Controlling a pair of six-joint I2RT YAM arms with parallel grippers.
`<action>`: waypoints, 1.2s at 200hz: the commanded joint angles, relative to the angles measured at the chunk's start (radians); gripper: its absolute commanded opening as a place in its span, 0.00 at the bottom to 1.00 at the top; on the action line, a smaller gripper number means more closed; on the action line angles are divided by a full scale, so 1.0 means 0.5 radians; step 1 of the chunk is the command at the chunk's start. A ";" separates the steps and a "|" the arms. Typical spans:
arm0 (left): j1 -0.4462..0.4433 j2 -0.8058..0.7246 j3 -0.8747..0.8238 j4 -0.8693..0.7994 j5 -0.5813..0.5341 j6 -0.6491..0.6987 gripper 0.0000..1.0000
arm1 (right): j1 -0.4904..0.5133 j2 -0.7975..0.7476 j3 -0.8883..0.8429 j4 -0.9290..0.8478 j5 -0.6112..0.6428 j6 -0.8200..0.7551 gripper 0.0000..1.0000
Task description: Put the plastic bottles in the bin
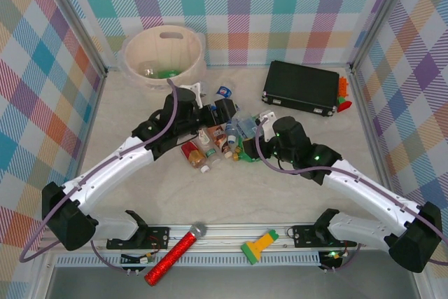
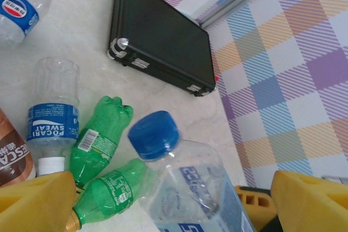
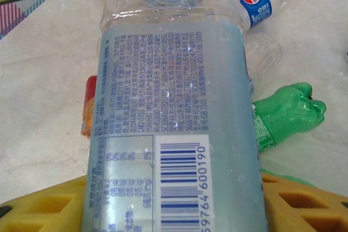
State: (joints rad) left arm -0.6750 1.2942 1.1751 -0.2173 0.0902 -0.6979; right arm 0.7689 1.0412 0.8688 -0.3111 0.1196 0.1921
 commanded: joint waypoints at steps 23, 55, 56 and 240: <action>0.108 0.066 -0.060 0.227 0.091 -0.263 0.84 | 0.045 -0.025 0.013 0.141 0.015 -0.039 0.61; 0.147 0.162 -0.151 0.543 0.249 -0.479 0.77 | 0.073 -0.044 0.025 0.148 0.012 -0.037 0.61; 0.147 0.166 -0.151 0.550 0.255 -0.483 0.77 | 0.074 -0.043 0.026 0.149 0.012 -0.037 0.61; 0.144 0.093 -0.102 0.585 0.284 -0.427 0.21 | 0.094 -0.090 -0.011 0.165 0.088 0.026 0.99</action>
State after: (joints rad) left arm -0.6060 1.4052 1.0760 0.1398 0.2531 -0.9874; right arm 0.8070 1.0241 0.8688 -0.2657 0.1356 0.1986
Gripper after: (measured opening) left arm 0.291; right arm 0.935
